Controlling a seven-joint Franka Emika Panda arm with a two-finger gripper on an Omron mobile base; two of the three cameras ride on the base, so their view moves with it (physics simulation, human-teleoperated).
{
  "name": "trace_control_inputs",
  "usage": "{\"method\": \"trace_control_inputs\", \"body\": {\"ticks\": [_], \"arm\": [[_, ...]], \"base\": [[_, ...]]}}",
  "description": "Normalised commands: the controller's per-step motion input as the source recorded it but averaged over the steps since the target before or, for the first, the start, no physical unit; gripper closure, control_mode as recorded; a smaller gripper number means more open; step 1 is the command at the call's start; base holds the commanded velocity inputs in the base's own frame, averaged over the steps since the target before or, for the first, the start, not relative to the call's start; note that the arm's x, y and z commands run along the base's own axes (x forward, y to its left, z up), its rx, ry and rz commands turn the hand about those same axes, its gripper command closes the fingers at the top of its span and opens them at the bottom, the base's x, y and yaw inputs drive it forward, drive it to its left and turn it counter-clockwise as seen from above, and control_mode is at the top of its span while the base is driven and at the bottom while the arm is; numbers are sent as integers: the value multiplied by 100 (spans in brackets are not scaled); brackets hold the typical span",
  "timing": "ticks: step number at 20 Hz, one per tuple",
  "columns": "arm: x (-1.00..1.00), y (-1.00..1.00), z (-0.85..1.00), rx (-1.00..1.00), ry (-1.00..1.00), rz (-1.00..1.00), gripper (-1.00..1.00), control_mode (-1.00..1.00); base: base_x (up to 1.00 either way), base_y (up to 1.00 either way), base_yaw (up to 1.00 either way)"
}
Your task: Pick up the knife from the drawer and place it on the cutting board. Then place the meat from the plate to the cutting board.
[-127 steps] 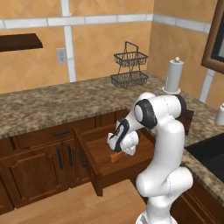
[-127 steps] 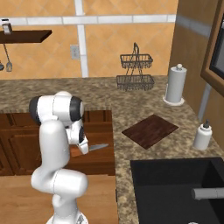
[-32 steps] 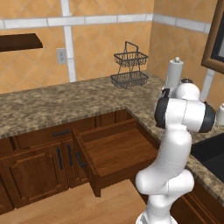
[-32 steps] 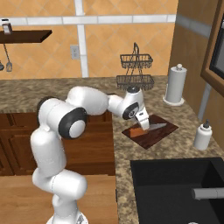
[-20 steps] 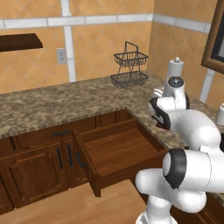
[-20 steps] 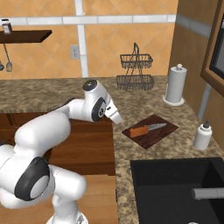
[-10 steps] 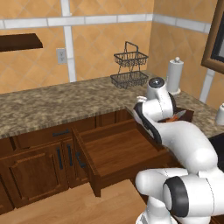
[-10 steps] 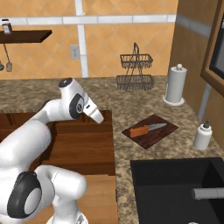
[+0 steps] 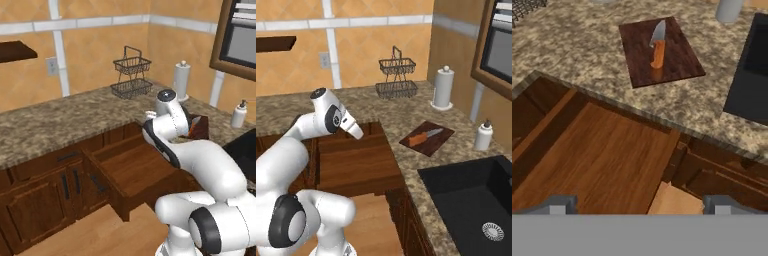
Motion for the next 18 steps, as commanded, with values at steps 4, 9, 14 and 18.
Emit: {"method": "trace_control_inputs", "body": {"ticks": [4,9,14,18], "arm": [[0,0,0,0,0,0,-100,100],[0,0,0,0,0,0,-100,100],[0,0,0,0,0,0,-100,100],[0,0,0,0,0,0,-100,100]], "base": [[0,28,-95],[0,0,-100],[0,0,-100],[-11,-4,-93]]}}
